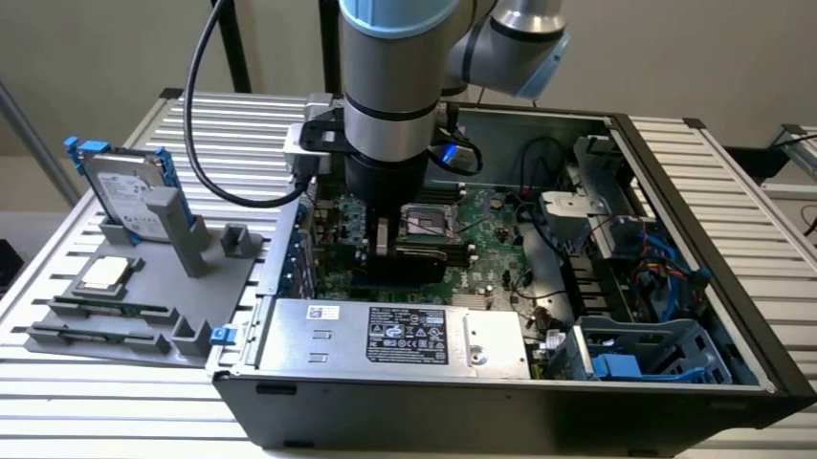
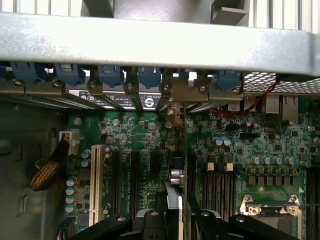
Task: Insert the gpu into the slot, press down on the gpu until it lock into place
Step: 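Insert the gpu into the slot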
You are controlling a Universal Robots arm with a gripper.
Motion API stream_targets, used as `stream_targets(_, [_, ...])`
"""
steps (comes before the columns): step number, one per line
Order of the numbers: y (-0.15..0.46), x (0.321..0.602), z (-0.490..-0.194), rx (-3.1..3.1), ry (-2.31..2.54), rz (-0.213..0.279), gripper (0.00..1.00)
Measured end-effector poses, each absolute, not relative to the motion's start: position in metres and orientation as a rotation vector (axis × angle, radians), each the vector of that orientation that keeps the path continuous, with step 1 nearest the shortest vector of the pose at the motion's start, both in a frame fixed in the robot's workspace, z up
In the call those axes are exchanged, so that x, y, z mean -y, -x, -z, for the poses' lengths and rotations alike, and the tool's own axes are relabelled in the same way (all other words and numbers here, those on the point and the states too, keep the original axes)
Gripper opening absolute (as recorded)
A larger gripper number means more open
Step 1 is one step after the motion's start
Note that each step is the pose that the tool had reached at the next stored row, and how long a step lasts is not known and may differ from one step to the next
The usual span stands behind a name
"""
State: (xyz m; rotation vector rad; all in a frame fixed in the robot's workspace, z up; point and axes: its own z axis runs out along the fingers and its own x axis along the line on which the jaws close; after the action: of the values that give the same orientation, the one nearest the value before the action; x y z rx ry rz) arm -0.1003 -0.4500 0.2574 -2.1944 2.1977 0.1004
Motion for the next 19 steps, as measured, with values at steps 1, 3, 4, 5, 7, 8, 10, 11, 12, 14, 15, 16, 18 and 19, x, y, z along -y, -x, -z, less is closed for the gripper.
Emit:
stream_targets(1, [0.1003,0.4500,-0.2575,-2.198,2.194,-0.101,0.26])
stream_targets(3, [0.1004,0.4503,-0.2575,-2.197,2.194,-0.102,0.26])
stream_targets(4, [0.1004,0.4505,-0.2575,-2.197,2.194,-0.102,0.26])
stream_targets(5, [0.1003,0.4508,-0.2575,-2.197,2.193,-0.103,0.26])
stream_targets(7, [0.1003,0.4519,-0.2575,-2.196,2.192,-0.105,0.26])
stream_targets(8, [0.1003,0.4525,-0.2575,-2.195,2.192,-0.106,0.26])
stream_targets(10, [0.1003,0.4537,-0.2575,-2.194,2.191,-0.108,0.26])
stream_targets(11, [0.1004,0.4541,-0.2575,-2.193,2.190,-0.109,0.26])
stream_targets(12, [0.1004,0.4543,-0.2575,-2.193,2.190,-0.110,0.26])
stream_targets(14, [0.1003,0.4546,-0.2576,-2.192,2.189,-0.112,0.26])
stream_targets(15, [0.1003,0.4547,-0.2576,-2.192,2.189,-0.112,0.26])
stream_targets(16, [0.1003,0.4547,-0.2576,-2.192,2.189,-0.113,0.26])
stream_targets(18, [0.1003,0.4550,-0.2575,-2.191,2.188,-0.114,0.26])
stream_targets(19, [0.1003,0.4552,-0.2575,-2.191,2.188,-0.114,0.26])
